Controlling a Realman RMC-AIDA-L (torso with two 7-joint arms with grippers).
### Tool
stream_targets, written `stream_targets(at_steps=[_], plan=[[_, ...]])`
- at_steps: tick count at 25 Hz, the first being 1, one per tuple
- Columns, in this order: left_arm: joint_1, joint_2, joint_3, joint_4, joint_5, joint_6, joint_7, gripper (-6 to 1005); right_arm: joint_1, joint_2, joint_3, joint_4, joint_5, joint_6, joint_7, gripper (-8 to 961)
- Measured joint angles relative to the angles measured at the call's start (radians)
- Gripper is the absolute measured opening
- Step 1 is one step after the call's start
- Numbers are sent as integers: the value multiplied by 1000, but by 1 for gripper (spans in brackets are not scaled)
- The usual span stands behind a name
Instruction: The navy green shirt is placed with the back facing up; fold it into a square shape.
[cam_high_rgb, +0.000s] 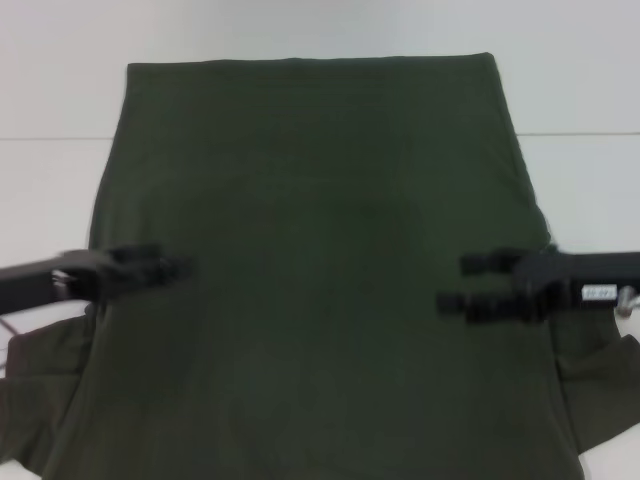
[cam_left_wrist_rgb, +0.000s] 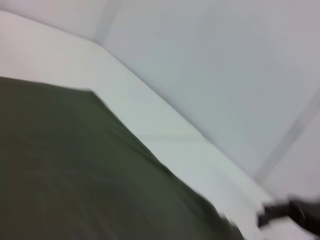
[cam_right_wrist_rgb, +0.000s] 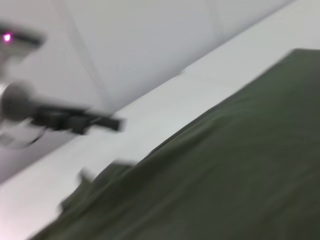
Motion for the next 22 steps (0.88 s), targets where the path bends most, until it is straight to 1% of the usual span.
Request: stream_targets(at_steps=[2,3,6,7,8,9,13,16,19,22], plan=[[8,11,-59,-7,0,1,-64,886,2,-2,47,0,0,23,69,941],[19,20,-84,-12,0,1,-107,885,2,-3,66,0,0,33,101,941],[60,43,-128,-29,0,-7,-201,883,2,-9,118,2,0,76,219,941],[71,50,-140,-35,1,-12,-223,882,1,-12,135,3,2,93,261,941],[71,50,-140,-35,1,-12,-223,881,1,-15,148,4,5,105,290,941],[107,71,-160,-67,5,-20,-265,881,0,-18,158,6,15,110,309,941],[145,93,-164,-113,7,-35,-301,877,-1,-28,165,16,51,115,323,941],[176,99,-167,-134,7,-50,-324,875,4,-29,162,22,53,137,337,942],[194,96,-175,-136,7,-61,-340,873,11,-32,159,39,54,169,344,942],[204,95,-185,-136,7,-68,-342,870,23,-40,164,65,54,180,349,941]])
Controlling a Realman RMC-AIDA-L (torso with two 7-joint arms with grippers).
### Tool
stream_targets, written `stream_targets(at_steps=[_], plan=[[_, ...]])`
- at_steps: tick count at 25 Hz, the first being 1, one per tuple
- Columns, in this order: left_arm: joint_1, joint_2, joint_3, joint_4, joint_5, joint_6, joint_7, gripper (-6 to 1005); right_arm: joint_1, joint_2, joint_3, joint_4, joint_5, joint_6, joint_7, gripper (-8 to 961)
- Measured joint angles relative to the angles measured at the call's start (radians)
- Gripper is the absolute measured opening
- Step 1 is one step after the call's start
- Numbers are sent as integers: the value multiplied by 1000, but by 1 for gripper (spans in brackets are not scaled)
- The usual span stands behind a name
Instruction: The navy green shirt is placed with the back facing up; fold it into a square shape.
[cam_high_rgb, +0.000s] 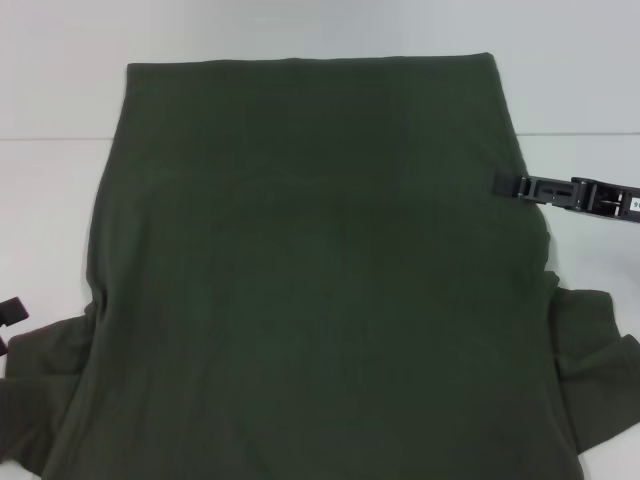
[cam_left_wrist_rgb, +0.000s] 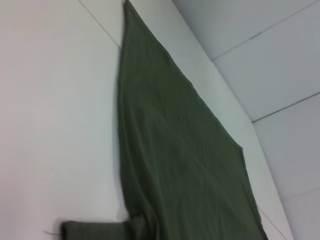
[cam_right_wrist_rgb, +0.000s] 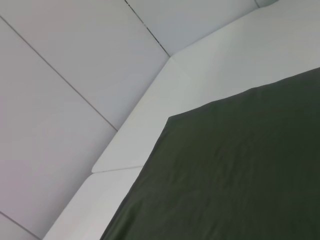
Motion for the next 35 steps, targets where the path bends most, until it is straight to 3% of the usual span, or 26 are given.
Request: stream_targets(at_steps=[18,35], plan=[[57,-12,-5,-61,22,-130,120,856,10,-5,-5,17,22,2,1,942],[65,-25,2,-86,27,-114,155,843,6,-5,3,17,23,-3,1,941]])
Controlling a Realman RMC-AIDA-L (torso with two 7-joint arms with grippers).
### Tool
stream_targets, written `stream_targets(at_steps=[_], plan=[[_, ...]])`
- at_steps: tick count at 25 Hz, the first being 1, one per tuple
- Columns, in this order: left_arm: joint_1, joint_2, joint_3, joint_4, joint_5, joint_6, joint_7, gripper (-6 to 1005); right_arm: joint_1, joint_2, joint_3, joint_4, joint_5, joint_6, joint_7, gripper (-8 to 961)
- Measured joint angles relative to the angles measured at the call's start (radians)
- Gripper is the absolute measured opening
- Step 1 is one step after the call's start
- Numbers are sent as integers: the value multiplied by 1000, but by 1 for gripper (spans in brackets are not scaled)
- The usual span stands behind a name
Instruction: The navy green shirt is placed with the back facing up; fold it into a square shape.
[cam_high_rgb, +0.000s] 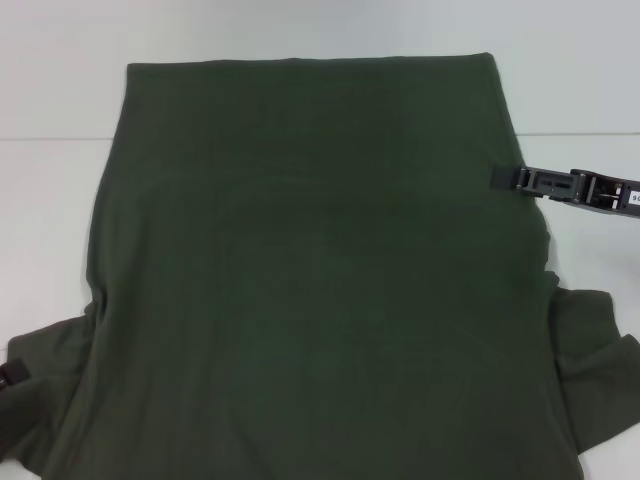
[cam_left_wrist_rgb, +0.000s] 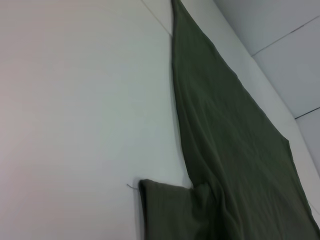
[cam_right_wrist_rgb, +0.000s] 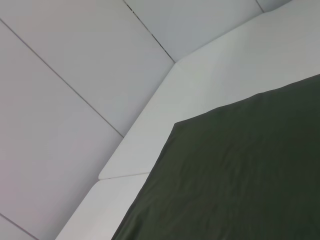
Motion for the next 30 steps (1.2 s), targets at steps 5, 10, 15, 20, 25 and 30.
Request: stream_targets(at_steps=[5,10,15,20,25,30], plan=[[2,-1,0,0,0,1,0,839,0,0,0,0,0,-1,0,941],[-16,-5,12,2,28,-9,-7,835,0,0,1,1,0,0,0,941],[-16,-44,6,69,44,-10,4,831,-1,0,1,1,14,-3,0,942],[-8,-57,1,103,44,1,0,616,-3,0,2,2,16,-2,0,942],[-8,-56,2,105,44,2,1,414,-3,0,2,2,17,0,0,941],[-8,-56,1,108,44,7,2,293,-6,0,2,2,25,-1,0,942]])
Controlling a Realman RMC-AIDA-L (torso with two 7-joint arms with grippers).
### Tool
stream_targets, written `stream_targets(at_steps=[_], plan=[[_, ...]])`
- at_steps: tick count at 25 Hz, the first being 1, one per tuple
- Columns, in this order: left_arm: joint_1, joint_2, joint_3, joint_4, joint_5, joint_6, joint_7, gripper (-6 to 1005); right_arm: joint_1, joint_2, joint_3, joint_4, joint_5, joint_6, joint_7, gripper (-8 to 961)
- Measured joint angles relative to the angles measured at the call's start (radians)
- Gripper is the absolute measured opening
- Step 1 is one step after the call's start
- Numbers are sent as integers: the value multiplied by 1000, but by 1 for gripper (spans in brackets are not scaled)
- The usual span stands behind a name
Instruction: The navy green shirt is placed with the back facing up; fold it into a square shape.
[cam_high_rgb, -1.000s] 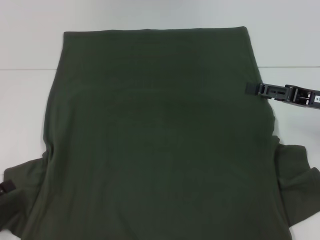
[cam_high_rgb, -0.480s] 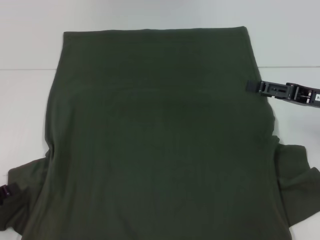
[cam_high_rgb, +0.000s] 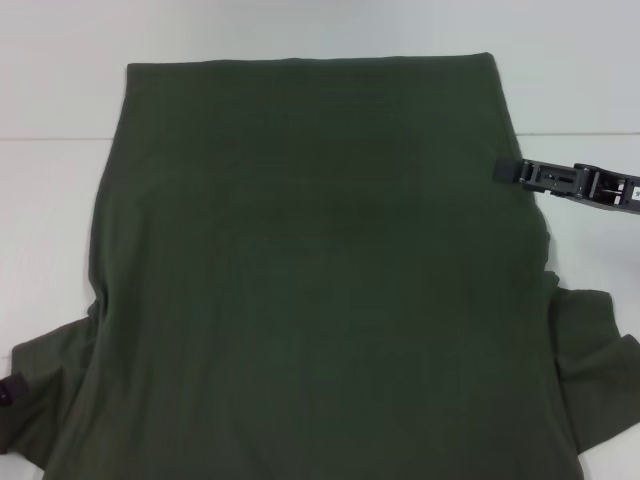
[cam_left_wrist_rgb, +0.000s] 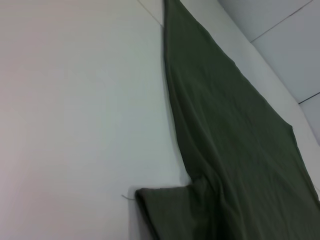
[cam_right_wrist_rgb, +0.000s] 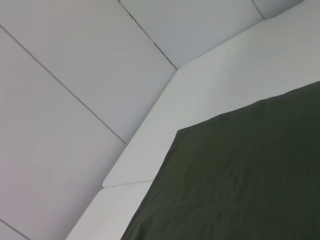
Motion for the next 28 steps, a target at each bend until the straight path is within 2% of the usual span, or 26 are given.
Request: stream_targets(at_steps=[4,7,9,12,13,14,15,19,27,28], plan=[[-6,3,4,1,0,10,-4,212,-2,0,0,1,1,0,0,942],[-19,15,6,1,0,22,-23,151,-3,0,0,2,1,1,0,942],[-31,30,8,2,3,31,-51,98,-3,0,0,4,1,1,0,942],[-55,63,11,3,20,48,-110,18,-3,-1,0,7,2,2,0,942],[-61,73,11,4,29,52,-131,18,-3,-2,0,7,2,2,0,942],[-61,73,11,4,29,52,-131,18,-3,-3,1,8,2,2,0,942],[-77,94,11,7,52,52,-172,18,-4,-3,1,8,2,2,0,942],[-97,119,9,20,96,45,-222,18,-6,-5,1,9,2,2,0,942],[-116,152,9,47,145,52,-276,17,-9,-6,2,11,2,4,0,942],[-131,173,9,52,172,57,-290,17,-10,-6,2,12,2,5,0,942]])
